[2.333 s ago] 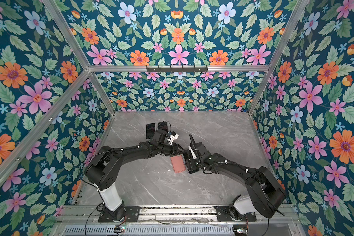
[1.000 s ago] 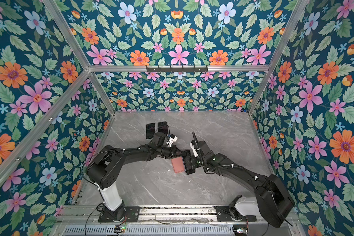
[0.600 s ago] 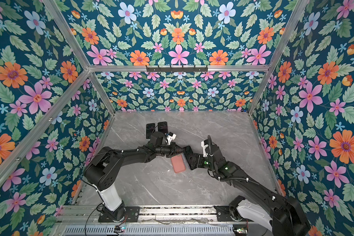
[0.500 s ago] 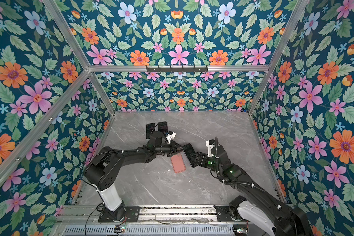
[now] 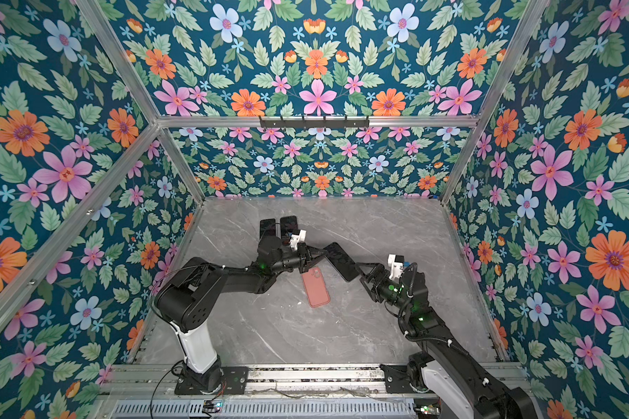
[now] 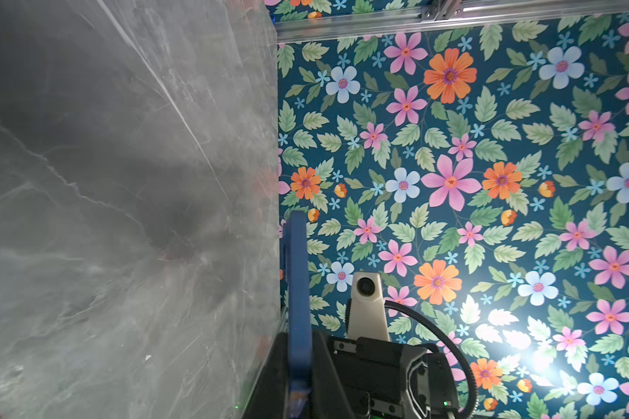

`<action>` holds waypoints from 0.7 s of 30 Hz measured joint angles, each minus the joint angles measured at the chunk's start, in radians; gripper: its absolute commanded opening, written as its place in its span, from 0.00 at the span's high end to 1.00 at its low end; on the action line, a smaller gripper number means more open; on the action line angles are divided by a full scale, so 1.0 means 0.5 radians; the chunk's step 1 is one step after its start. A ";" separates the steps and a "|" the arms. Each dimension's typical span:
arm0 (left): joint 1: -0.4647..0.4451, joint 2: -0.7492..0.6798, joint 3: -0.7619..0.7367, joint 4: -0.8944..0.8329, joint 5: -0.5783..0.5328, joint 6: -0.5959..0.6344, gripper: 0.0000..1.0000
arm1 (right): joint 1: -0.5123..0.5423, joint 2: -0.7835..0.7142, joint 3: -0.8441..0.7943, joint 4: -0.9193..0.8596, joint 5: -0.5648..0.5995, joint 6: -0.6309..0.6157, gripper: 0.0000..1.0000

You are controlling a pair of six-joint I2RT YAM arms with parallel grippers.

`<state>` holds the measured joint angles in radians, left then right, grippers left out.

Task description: Put the phone into the phone case

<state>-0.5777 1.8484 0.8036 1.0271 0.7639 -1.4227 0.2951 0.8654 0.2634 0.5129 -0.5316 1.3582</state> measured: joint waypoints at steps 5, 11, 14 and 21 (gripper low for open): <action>0.023 -0.002 -0.027 0.122 -0.023 -0.070 0.92 | -0.004 0.076 -0.074 0.228 -0.004 0.185 0.28; 0.038 0.002 -0.032 0.237 -0.064 -0.141 0.93 | -0.007 0.079 -0.104 0.323 0.038 0.246 0.32; 0.040 0.002 -0.032 0.286 -0.069 -0.179 0.93 | -0.007 0.137 -0.106 0.397 0.039 0.257 0.33; 0.040 0.012 -0.026 0.340 -0.083 -0.208 0.93 | -0.007 0.409 -0.105 0.674 0.038 0.266 0.40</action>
<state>-0.5575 1.8545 0.7906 1.1973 0.7223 -1.5265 0.2916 1.0698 0.2111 0.8501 -0.5125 1.4910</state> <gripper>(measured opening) 0.115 0.616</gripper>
